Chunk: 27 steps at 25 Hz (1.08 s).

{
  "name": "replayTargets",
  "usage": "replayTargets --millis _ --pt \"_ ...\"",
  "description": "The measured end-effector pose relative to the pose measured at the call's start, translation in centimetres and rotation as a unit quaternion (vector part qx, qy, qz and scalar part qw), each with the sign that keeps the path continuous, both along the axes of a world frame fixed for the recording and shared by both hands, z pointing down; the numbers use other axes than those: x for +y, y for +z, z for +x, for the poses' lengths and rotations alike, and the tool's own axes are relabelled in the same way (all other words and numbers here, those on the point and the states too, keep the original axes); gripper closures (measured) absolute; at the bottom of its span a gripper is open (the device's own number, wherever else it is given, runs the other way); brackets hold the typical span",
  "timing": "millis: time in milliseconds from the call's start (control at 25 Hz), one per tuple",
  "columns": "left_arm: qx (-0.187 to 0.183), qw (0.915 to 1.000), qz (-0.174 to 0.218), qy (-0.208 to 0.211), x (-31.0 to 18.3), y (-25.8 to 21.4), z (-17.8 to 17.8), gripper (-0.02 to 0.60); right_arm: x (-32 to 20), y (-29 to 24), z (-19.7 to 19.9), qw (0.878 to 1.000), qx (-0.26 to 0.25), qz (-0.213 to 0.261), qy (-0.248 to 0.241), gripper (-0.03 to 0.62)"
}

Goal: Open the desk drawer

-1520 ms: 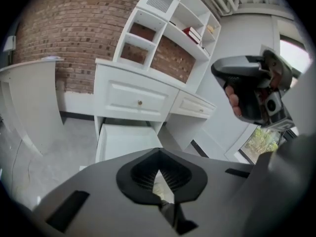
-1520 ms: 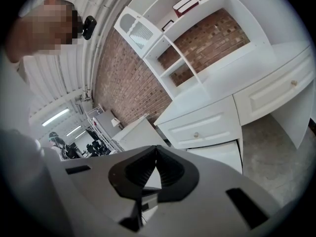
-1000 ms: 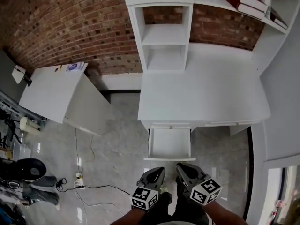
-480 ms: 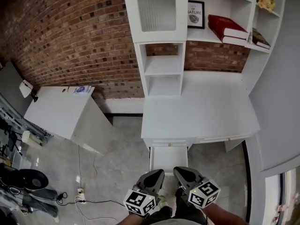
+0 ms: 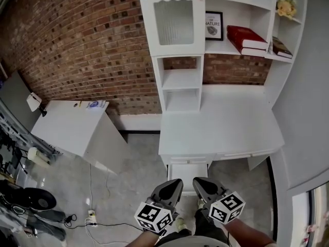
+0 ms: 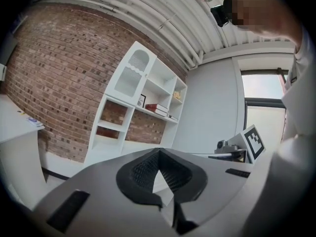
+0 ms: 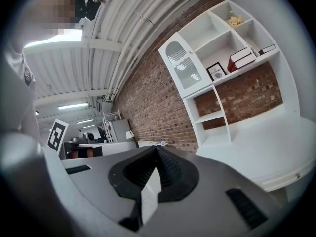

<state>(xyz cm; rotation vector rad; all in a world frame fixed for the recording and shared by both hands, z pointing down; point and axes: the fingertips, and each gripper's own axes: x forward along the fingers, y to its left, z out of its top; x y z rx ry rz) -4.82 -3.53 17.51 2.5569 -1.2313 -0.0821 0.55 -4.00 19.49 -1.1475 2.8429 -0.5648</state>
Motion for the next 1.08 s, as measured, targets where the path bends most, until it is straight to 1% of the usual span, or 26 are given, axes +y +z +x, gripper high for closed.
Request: replayTargets --millis 320,520,840,1080 --pt "0.005 0.9998 0.016 0.006 0.3 -2.3 0.3 0.569 0.0 -2.5 -0.1 1.0 0.011 0.02 0.002 0.577" --pt "0.003 0.9998 0.018 0.003 0.2 -2.0 0.3 0.569 -0.2 -2.4 -0.3 1.0 0.011 0.025 -0.002 0.577" --pt "0.006 0.9999 0.015 0.001 0.1 -1.6 -0.2 0.569 -0.1 -1.8 -1.1 1.0 0.012 0.019 -0.003 0.577" --pt "0.005 0.9999 0.013 0.002 -0.5 -0.8 0.1 0.569 -0.6 -1.4 -1.0 1.0 0.011 0.018 -0.002 0.577"
